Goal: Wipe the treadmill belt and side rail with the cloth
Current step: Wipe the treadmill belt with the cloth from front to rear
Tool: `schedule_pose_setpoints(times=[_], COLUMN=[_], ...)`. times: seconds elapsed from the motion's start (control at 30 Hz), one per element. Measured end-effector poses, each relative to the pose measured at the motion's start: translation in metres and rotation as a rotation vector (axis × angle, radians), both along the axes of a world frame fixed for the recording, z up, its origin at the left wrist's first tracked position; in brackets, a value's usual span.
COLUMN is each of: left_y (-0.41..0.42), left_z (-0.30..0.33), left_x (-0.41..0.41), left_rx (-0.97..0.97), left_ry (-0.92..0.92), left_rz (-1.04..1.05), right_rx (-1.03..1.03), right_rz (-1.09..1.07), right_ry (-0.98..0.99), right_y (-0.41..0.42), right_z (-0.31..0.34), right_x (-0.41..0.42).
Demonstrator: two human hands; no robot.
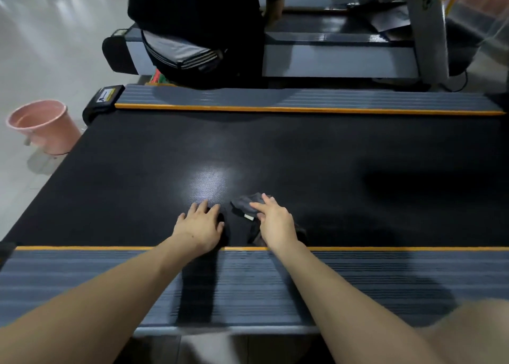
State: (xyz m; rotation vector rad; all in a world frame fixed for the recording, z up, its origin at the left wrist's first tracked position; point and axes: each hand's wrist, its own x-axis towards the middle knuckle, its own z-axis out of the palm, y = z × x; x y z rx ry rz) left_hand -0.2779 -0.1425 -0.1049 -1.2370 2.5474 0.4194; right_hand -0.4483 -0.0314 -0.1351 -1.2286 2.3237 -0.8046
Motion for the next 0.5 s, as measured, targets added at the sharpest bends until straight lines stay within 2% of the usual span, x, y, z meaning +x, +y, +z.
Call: schedule_pose_setpoints(times=[0.37,0.5], left_y=[-0.136,-0.183], left_z=[-0.018,-0.025], left_x=[-0.036,-0.061], left_rx=[-0.096,-0.116], left_ry=[0.089,0.108], left_rz=[-0.093,-0.112], right_rx=[-0.130,-0.081], right_rz=[-0.205,-0.223], right_ry=[0.067,0.097], right_y=[-0.132,-0.186], right_z=[-0.021,-0.021], right_x=[-0.071,-0.114])
